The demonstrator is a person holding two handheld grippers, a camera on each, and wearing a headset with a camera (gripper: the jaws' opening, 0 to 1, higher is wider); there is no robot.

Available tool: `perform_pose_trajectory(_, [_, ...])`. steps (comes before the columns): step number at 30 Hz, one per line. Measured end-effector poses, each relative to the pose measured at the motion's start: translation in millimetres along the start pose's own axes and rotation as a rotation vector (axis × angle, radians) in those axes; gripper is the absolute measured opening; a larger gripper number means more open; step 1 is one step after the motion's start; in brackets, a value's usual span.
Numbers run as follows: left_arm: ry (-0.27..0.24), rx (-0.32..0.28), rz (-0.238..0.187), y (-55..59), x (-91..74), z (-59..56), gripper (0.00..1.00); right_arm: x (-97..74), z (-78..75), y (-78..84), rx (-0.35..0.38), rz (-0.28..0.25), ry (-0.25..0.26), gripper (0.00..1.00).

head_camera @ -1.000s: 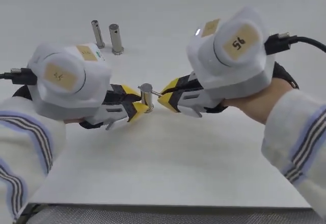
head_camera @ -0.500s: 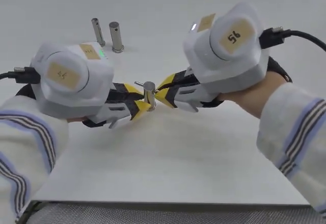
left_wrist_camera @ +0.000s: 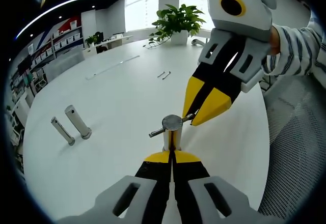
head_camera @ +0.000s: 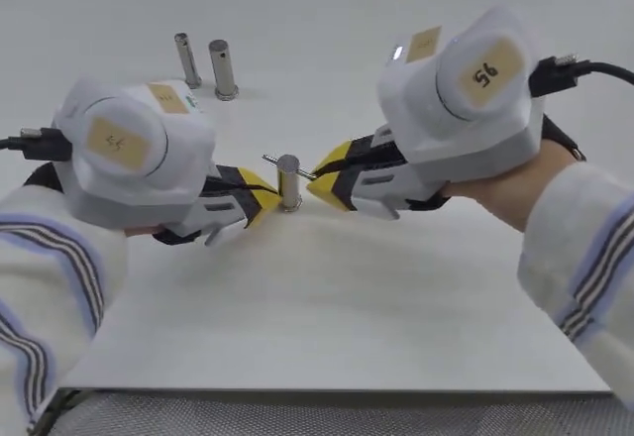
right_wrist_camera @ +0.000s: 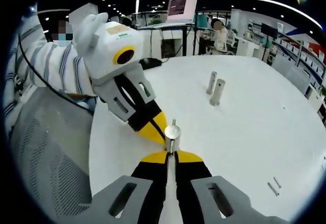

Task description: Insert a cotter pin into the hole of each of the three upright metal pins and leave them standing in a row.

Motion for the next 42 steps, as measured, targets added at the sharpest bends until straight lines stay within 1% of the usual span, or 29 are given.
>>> perform_pose_trajectory(6, [0.001,0.004,0.001,-0.4,0.1,0.1,0.00,-2.4,-0.4,-1.0,0.000,-0.005,0.003,0.05])
perform_pose_trajectory(8, [-0.007,0.014,0.001,-0.5,0.1,0.8,0.01,-1.4,-0.3,-1.8,-0.002,-0.007,0.004,0.05])
perform_pose_trajectory(11, [0.004,0.009,-0.004,-0.7,0.3,0.4,0.01,0.7,-0.7,-3.2,0.000,-0.008,0.006,0.05])
perform_pose_trajectory(17, [0.004,0.015,-0.013,-2.0,3.0,0.1,0.09,4.4,-1.3,-5.8,0.011,-0.004,0.014,0.05])
perform_pose_trajectory(21, [0.006,0.015,-0.014,-2.9,4.5,0.0,0.10,6.2,-0.9,-7.8,0.009,-0.005,0.016,0.05])
perform_pose_trajectory(24, [0.009,0.019,-0.013,-3.0,4.9,-0.9,0.11,6.2,-0.7,-8.0,0.010,-0.006,0.008,0.05])
perform_pose_trajectory(25, [0.007,0.021,-0.015,-3.0,4.9,-1.2,0.11,6.3,-1.0,-7.7,0.003,-0.011,0.004,0.06])
perform_pose_trajectory(26, [0.007,0.021,-0.016,-3.2,5.0,-1.8,0.12,6.7,-1.2,-8.1,-0.001,-0.022,0.003,0.10])
perform_pose_trajectory(28, [0.018,0.014,-0.017,-3.0,5.2,-2.9,0.15,7.3,-0.7,-8.8,-0.005,-0.044,-0.001,0.15])
perform_pose_trajectory(30, [0.022,0.009,-0.023,-2.6,4.5,-3.6,0.18,8.4,0.0,-9.4,-0.004,-0.048,-0.010,0.16])
perform_pose_trajectory(33, [0.001,0.022,-0.024,-1.7,-0.7,-3.8,0.23,12.4,0.2,-9.2,-0.013,-0.050,-0.013,0.19])
perform_pose_trajectory(35, [0.005,0.000,-0.042,-0.8,-5.2,-4.1,0.26,15.4,-0.2,-8.5,-0.008,-0.054,-0.015,0.20])
perform_pose_trajectory(38, [-0.005,-0.012,-0.053,1.4,-11.6,-3.6,0.32,18.8,-0.1,-8.7,0.009,-0.058,-0.021,0.21])
perform_pose_trajectory(40, [-0.044,-0.015,-0.060,3.9,-16.5,-1.9,0.41,20.5,0.6,-9.1,0.012,-0.066,-0.027,0.21])
perform_pose_trajectory(42, [-0.037,-0.044,-0.064,6.9,-21.3,-2.1,0.47,22.4,0.5,-8.5,0.013,-0.064,-0.031,0.21])
Point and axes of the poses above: the centre of the closed fingertips' face, and the gripper's own axes: x roughly forward along the fingers, z roughly to its left, y roughly out of its underside, the point moved 10 cm from there along -x, roughly backward along the fingers, and after that the axes turned 9 degrees about y, right-handed, at the moved point
